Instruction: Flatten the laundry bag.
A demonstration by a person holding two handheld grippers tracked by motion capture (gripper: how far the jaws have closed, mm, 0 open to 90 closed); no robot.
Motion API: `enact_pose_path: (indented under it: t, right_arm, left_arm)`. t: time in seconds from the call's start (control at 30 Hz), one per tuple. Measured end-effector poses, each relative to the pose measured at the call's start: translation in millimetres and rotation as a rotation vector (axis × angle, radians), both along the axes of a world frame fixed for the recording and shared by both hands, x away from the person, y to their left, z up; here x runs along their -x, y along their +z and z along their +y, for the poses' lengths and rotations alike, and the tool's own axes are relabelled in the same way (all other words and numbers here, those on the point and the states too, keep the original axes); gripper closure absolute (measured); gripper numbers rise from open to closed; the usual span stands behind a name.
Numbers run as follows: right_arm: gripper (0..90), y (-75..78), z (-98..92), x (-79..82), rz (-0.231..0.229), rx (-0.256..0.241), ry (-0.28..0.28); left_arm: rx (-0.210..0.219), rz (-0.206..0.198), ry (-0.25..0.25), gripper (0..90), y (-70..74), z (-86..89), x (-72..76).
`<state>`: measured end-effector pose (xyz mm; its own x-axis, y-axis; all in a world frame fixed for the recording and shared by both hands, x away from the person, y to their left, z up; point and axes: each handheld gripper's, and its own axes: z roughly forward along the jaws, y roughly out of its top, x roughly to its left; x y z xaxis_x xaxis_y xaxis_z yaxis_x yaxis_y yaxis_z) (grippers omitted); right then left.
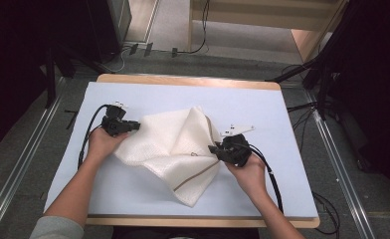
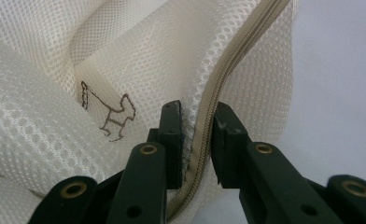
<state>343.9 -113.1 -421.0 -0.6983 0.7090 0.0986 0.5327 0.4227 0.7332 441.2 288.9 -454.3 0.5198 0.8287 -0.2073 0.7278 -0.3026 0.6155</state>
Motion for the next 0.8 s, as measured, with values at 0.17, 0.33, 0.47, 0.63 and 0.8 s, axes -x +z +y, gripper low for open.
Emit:
enact_pose_path:
  t: [0.17,0.33,0.47,0.63,0.8]
  right_arm:
    - [77.7,1.0,-0.6,0.0,0.004,0.001,0.000]
    - [77.9,5.2,-4.7,-0.1,-0.008,-0.012,-0.007]
    - [78.1,10.6,-7.1,1.1,-0.024,-0.019,-0.009]
    - [78.3,18.1,-12.0,0.7,-0.059,-0.021,-0.023]
    - [78.5,25.1,-20.5,-1.8,-0.080,-0.039,-0.047]
  left_arm:
    - [-0.006,0.019,0.004,90.0,1.7,-1.8,-0.1]
    - [0.012,0.028,0.035,90.0,9.2,4.3,0.1]
    - [0.053,0.004,0.068,90.0,18.4,15.7,2.8]
    - [0.052,-0.021,0.087,90.0,26.7,22.0,8.3]
    - [0.076,-0.030,0.126,90.0,31.4,32.6,13.9]
